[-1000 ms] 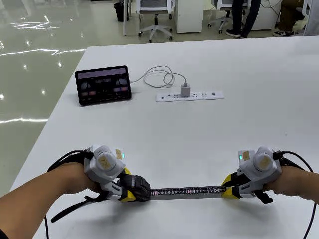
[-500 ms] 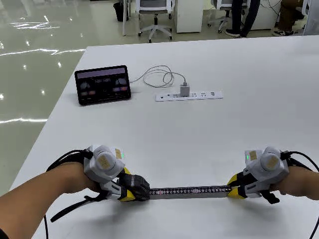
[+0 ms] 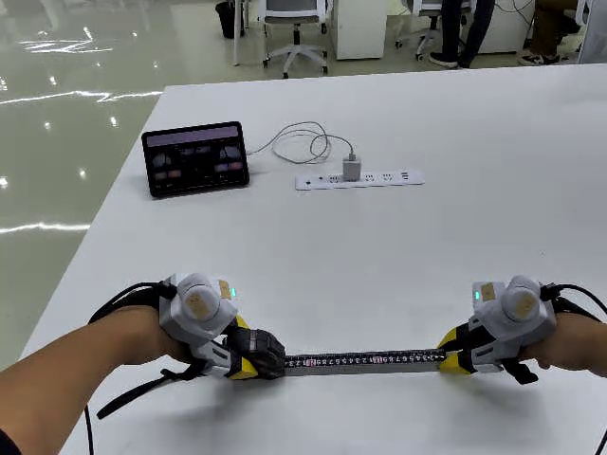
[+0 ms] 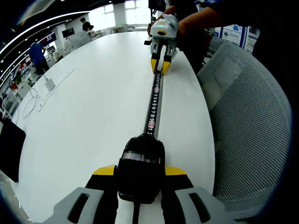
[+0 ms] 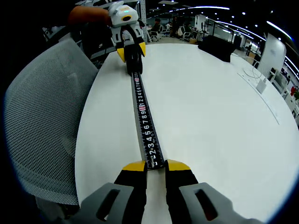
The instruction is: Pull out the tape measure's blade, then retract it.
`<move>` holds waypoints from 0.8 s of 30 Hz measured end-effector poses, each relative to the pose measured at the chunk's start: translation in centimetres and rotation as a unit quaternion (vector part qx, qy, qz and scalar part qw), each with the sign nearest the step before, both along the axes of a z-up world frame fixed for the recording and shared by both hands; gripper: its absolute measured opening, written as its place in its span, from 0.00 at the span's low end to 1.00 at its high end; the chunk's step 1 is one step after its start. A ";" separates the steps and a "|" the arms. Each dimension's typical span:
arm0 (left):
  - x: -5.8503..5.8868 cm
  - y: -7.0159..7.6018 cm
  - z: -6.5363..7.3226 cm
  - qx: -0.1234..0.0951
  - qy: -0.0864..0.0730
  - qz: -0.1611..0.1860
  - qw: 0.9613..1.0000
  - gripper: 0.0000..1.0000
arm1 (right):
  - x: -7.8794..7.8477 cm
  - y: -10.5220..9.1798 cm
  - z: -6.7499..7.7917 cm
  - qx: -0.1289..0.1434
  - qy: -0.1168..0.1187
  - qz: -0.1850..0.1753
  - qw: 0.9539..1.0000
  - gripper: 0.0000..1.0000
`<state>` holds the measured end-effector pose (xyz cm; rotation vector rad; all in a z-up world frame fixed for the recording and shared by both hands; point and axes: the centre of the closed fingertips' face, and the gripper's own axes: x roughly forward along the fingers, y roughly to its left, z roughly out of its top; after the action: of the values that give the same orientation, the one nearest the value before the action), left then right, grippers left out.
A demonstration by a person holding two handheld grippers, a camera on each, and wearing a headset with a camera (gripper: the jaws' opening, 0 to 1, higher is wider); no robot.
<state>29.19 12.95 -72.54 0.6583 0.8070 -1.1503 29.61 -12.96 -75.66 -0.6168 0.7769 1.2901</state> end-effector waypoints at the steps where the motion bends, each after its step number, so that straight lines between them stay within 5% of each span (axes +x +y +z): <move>1: 0.0 0.0 0.0 0.000 0.000 0.000 1.000 0.31 | 0.0 0.0 0.0 0.000 0.000 0.000 1.000 0.10; 24: 0.1 -0.3 0.2 -0.021 -0.006 0.000 1.000 0.32 | -0.1 0.3 -0.1 -0.019 -0.004 0.012 1.000 0.11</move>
<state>29.26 12.66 -72.37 0.6300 0.7711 -1.1601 29.54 -12.63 -75.76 -0.6627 0.7912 1.2975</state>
